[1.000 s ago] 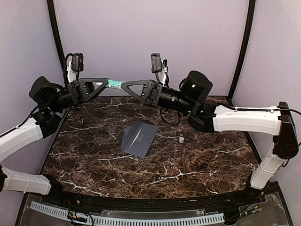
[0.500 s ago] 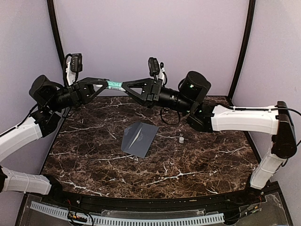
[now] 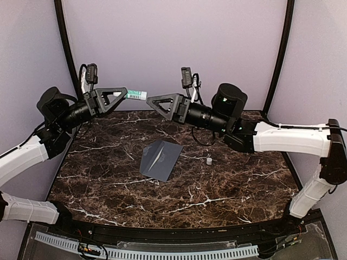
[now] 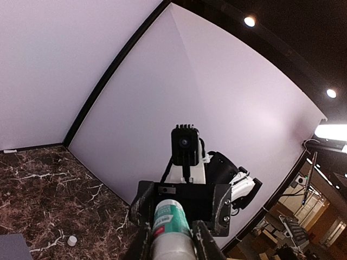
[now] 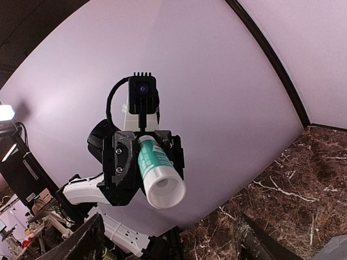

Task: Place the letter into the envelope and seal it
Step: Unscrew the solid glue.

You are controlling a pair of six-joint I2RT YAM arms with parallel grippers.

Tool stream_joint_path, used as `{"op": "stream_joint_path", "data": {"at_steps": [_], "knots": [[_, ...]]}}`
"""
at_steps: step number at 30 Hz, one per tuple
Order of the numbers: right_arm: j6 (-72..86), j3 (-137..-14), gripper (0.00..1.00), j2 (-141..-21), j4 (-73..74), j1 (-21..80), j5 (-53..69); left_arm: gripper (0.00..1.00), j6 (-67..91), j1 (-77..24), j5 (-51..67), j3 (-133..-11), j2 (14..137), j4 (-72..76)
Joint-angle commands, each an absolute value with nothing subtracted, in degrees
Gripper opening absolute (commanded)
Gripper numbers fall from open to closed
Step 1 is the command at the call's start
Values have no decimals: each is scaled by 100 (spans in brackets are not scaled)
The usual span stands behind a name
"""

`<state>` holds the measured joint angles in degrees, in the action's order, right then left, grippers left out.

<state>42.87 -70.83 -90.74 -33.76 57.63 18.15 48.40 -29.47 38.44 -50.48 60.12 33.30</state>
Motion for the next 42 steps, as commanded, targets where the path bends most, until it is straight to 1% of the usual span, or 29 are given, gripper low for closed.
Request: {"op": "stream_joint_path", "data": {"at_steps": [1, 5, 10, 16, 23, 30, 34, 37, 39, 42], "knots": [[3413, -7027, 81, -8937, -3681, 5774, 2109, 0, 5701, -2949, 3689, -4938, 6140, 3897], [3391, -7178, 83, -9056, -3580, 5782, 2009, 0, 5551, -2949, 3781, -4942, 6146, 3894], [3544, -7421, 81, -9325, -3536, 5781, 1910, 0, 5423, -2951, 4072, -4961, 6184, 3900], [3752, -7706, 66, -9651, -3850, 5788, 2324, 0, 5379, -2953, 4265, -4951, 6170, 3907], [3888, -7924, 52, -9838, -4034, 5809, 2406, 0, 5403, -2953, 4413, -4898, 6159, 4037], [3966, -8033, 47, -9944, -4279, 5818, 2573, 0, 5424, -2953, 4573, -4896, 6148, 4116], [3985, -8131, 37, -9983, -4274, 5818, 2618, 0, 5469, -2953, 4593, -4856, 6144, 4219], [4010, -8173, 32, -10032, -4300, 5834, 2685, 0, 5483, -2953, 4582, -4818, 6135, 4251], [4020, -8159, 31, -10046, -4343, 5843, 2723, 0, 5478, -2953, 4596, -4817, 6139, 4243], [4028, -8139, 31, -10038, -4343, 5843, 2738, 0, 5453, -2953, 4565, -4810, 6139, 4251]]}}
